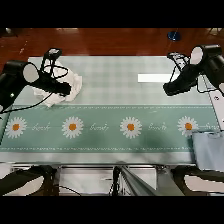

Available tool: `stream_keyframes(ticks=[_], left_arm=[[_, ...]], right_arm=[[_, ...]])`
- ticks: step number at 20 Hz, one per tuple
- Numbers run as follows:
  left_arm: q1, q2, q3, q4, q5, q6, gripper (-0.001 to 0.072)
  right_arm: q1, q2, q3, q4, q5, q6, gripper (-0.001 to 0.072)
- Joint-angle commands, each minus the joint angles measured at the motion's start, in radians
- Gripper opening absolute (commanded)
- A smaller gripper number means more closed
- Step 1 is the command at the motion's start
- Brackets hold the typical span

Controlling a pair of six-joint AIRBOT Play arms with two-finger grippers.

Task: Fold the shirts.

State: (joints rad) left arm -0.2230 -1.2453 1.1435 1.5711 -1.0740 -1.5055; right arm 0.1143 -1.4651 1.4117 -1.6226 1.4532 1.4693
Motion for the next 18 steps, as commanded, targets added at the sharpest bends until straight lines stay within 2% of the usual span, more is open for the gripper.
stream_keyframes(ticks=[1,11,12,13,14,16,18], left_arm=[[0.0,-0.002,0.001,0.0,0.016,0.0,0.0468],[0.0,-0.011,0.001,0.0,0.05,0.001,0.0468],[0.0,-0.012,0.001,0.007,0.086,0.001,0.0469],[0.002,-0.013,0.001,0.029,0.148,0.001,0.0527],[0.006,-0.015,0.001,0.042,0.222,0.001,0.0711],[0.02,-0.023,0.001,0.05,0.388,0.001,0.072],[0.04,-0.054,0.002,0.053,0.454,0.002,0.072]], right_arm=[[0.001,-0.001,0.001,0.001,-0.002,0.0,0.0335],[0.001,-0.001,0.001,0.001,-0.016,0.0,0.0335],[0.001,-0.001,0.001,0.001,-0.02,0.0,0.0335],[0.001,-0.001,0.001,0.001,-0.025,0.0,0.0335],[0.001,-0.001,0.001,0.001,-0.029,0.0,0.0335],[0.001,-0.001,0.001,0.001,-0.032,0.0,0.0335],[0.001,-0.001,0.001,0.001,-0.033,0.0,0.0335]])
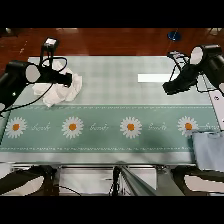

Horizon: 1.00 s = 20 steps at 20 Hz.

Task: Fold the shirts.

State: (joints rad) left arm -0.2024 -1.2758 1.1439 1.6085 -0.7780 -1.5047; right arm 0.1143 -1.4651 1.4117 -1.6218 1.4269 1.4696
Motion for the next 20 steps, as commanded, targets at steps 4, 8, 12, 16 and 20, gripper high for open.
stream_keyframes(ticks=[4,8,12,16,20], left_arm=[[0.06,-0.124,0.001,0.015,0.095,0.013,0.072],[0.066,-0.206,0.001,0.016,0.09,0.126,0.072],[0.074,-0.272,0.002,0.052,0.107,0.166,0.072],[0.074,-0.294,0.011,0.088,0.129,0.166,0.0214],[0.073,-0.277,0.173,0.087,0.058,0.166,0.0032]], right_arm=[[0.001,-0.001,0.001,0.0,-0.014,0.0,0.0335],[0.001,-0.001,0.001,0.0,-0.015,0.0,0.0334],[0.001,-0.001,0.001,0.002,-0.014,0.001,0.0334],[0.001,-0.001,0.001,0.04,-0.014,0.0,0.0334],[0.001,-0.001,0.001,0.049,-0.014,0.0,0.0334]])
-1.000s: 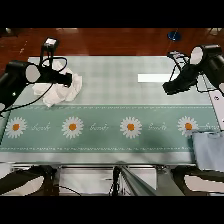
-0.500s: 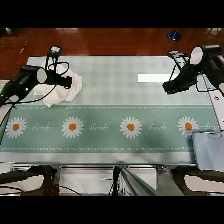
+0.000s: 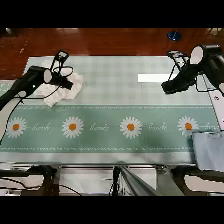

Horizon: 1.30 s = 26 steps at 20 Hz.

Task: Fold the shirts.

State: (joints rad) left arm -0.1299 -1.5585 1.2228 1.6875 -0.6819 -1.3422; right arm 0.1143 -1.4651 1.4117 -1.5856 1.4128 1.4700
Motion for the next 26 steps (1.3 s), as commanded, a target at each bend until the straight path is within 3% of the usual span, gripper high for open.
stream_keyframes(ticks=[1,8,11,17,26], left_arm=[[0.0,0.015,0.157,0.008,-0.065,0.003,0.0032],[-0.057,0.163,0.583,0.006,-0.222,0.003,0.0033],[-0.115,0.273,0.642,0.006,-0.22,0.003,0.0033],[-0.281,0.455,0.65,-0.002,-0.22,0.003,0.0033],[-0.577,0.308,0.649,-0.154,-0.22,0.003,0.0033]], right_arm=[[0.001,-0.001,0.001,0.011,0.0,-0.001,0.0334],[0.001,-0.001,0.001,0.0,0.013,-0.013,0.0334],[0.001,-0.001,0.001,-0.041,0.068,-0.016,0.0334],[0.001,-0.001,0.001,-0.276,0.187,-0.006,0.0334],[-0.003,0.0,0.001,-0.345,0.242,-0.006,0.0334]])
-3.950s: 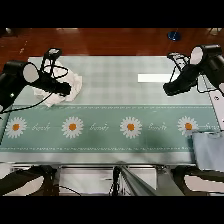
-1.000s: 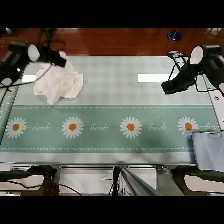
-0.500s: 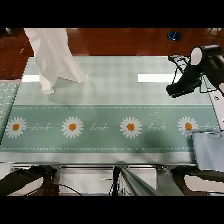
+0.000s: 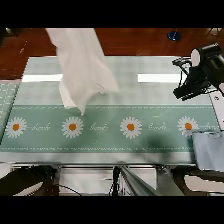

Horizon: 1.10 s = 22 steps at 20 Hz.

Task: Fold the shirts.

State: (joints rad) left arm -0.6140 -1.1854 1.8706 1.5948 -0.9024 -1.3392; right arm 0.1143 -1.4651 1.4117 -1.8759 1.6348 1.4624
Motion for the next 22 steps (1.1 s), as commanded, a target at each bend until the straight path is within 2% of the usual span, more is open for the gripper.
stream_keyframes(ticks=[1,6,7,9,10,11,13,16,17,19,20,22], left_arm=[[-0.124,-0.107,0.001,-0.084,0.0,0.0,0.0033],[-0.276,-0.381,0.001,-0.22,0.004,0.0,0.0035],[-0.303,-0.443,0.001,-0.243,0.011,0.002,0.0084],[-0.342,-0.548,0.001,-0.253,0.055,0.004,0.0406],[-0.353,-0.584,0.001,-0.252,0.076,0.004,0.047],[-0.351,-0.605,0.002,-0.247,0.082,0.005,0.0481],[-0.319,-0.589,0.006,-0.124,0.037,0.004,0.048],[-0.193,-0.489,0.031,0.252,-0.218,0.003,0.0477],[-0.122,-0.452,0.031,0.31,-0.307,0.002,0.0474],[0.078,-0.383,0.028,0.266,-0.499,-0.052,0.0354],[0.2,-0.355,0.014,0.169,-0.57,-0.085,0.0322],[0.436,-0.312,-0.056,-0.093,-0.655,-0.074,0.0323]], right_arm=[[-0.015,0.002,0.001,-0.062,0.02,0.005,0.0334],[-0.178,0.025,0.001,-0.06,0.026,0.05,0.0337],[-0.218,0.036,0.001,-0.05,0.022,0.057,0.0337],[-0.303,0.063,0.001,0.024,0.002,0.06,0.0337],[-0.343,0.075,0.001,0.068,-0.007,0.06,0.0337],[-0.377,0.084,0.001,0.103,-0.013,0.06,0.0336],[-0.439,0.098,0.001,0.176,-0.029,0.059,0.0336],[-0.505,0.1,0.001,0.326,-0.059,0.029,0.0336],[-0.514,0.1,0.001,0.367,-0.069,0.015,0.0336],[-0.518,0.1,0.001,0.433,-0.078,-0.01,0.0336],[-0.517,0.1,0.001,0.452,-0.09,-0.026,0.0336],[-0.518,0.098,0.0,0.463,-0.103,-0.044,0.0336]])
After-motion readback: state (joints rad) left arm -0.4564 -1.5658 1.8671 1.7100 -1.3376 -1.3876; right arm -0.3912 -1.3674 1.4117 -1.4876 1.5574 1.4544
